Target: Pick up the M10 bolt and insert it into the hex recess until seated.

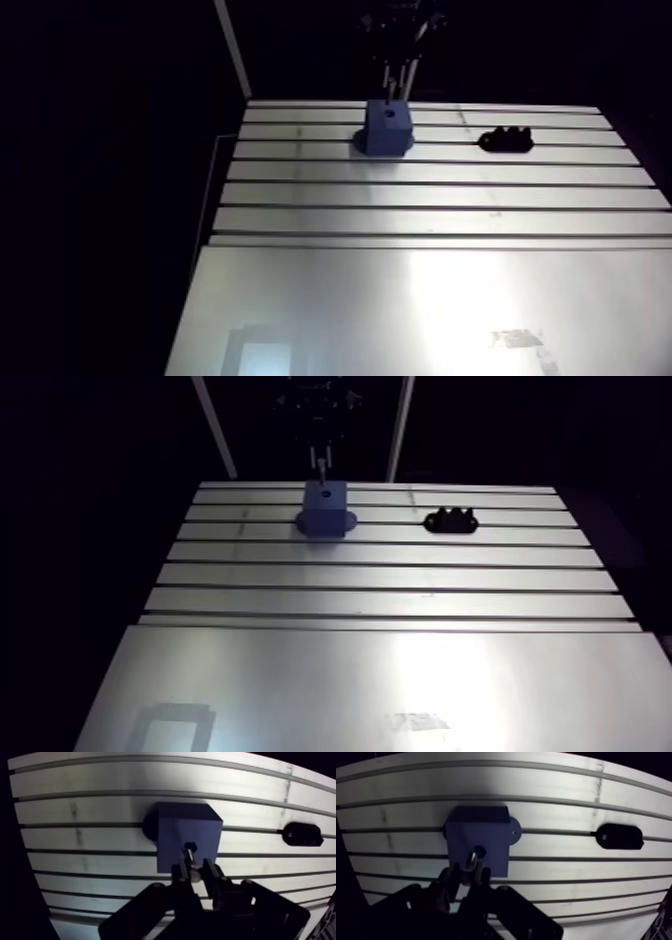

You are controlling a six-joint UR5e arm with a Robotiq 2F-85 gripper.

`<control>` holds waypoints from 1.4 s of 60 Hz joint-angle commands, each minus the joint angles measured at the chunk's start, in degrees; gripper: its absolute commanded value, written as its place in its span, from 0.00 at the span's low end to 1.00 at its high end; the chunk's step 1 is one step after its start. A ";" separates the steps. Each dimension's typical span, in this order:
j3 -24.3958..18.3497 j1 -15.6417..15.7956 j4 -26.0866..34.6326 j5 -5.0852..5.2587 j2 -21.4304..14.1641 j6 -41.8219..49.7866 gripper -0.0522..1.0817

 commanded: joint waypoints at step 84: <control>1.46 -0.38 -0.97 0.03 0.17 -0.25 0.75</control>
